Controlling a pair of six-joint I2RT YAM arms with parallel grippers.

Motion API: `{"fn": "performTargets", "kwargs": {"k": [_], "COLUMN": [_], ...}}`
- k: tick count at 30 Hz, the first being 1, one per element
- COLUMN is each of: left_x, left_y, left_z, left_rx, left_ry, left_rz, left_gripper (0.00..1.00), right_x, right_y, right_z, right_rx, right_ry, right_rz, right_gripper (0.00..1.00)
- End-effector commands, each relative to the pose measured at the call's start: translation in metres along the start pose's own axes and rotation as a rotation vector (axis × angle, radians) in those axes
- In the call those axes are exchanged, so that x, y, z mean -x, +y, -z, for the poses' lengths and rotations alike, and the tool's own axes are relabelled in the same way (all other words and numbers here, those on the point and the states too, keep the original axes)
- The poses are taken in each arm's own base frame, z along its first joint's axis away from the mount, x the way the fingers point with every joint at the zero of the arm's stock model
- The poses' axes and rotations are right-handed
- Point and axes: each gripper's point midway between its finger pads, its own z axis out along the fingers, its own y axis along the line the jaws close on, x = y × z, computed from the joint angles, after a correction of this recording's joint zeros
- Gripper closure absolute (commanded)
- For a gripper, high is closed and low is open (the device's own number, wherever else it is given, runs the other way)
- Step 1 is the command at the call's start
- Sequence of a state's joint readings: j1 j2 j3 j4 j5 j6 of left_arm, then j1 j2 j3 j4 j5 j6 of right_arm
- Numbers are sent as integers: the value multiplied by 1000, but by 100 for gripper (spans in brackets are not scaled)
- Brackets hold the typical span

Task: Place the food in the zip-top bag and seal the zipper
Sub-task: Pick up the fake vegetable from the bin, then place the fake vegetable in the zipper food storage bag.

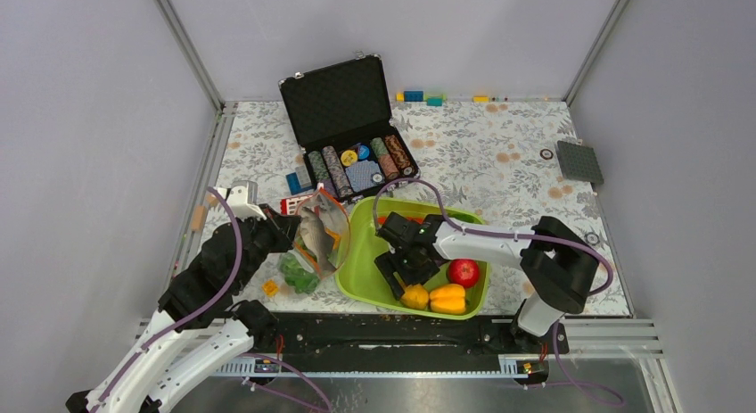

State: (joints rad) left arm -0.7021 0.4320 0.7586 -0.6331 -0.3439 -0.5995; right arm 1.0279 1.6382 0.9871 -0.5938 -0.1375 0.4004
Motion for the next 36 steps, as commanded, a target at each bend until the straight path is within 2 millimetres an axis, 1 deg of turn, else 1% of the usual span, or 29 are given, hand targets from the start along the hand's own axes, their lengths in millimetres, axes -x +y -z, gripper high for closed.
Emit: {"fn": "performTargets", "kwargs": {"k": [1,5,8,9,12,16,19,22,24,27,28,31,33,36], "left_x": [9,10,10,10,10,9,10,9,10,9,8,8,9,9], "left_y": [-11,-11,-12,-12,-12,-14,-14,-16,-16,-18,-19,-19,-19,-20], "left_z": [-3,-2,-2,-1,-2,-1,-1,0,0,0,0,0,0,0], "left_rx": [-45,-45,-50,-51,-52,-62,-67,-76,-79,-88,-91,-92,-91,-97], "left_ry": [-32,-35,-34,-35,-34,-31,-35,-34,-36,-31,-29,-30,-32,-28], "left_rz": [10,9,10,11,10,13,16,17,17,18,19,19,19,18], "left_gripper": [100,100,100,100,100,100,100,100,100,100,100,100,100,100], "right_x": [17,25,31,33,47,72,97,121,134,148,149,157,160,168], "right_y": [-2,2,4,4,1,-6,-2,16,34,64,78,108,124,144], "right_z": [-2,9,23,29,50,89,119,150,175,211,223,257,268,272], "right_rx": [-49,-32,-25,-24,-43,-67,-30,60,146,291,359,507,571,617], "right_ry": [-39,-81,-137,-157,-251,-416,-564,-726,-831,-953,-980,-1071,-1092,-1099], "right_rz": [-4,8,24,31,57,67,46,59,87,154,189,265,308,344], "right_gripper": [28,49,58,59,62,62,63,63,64,64,64,65,64,64]}}
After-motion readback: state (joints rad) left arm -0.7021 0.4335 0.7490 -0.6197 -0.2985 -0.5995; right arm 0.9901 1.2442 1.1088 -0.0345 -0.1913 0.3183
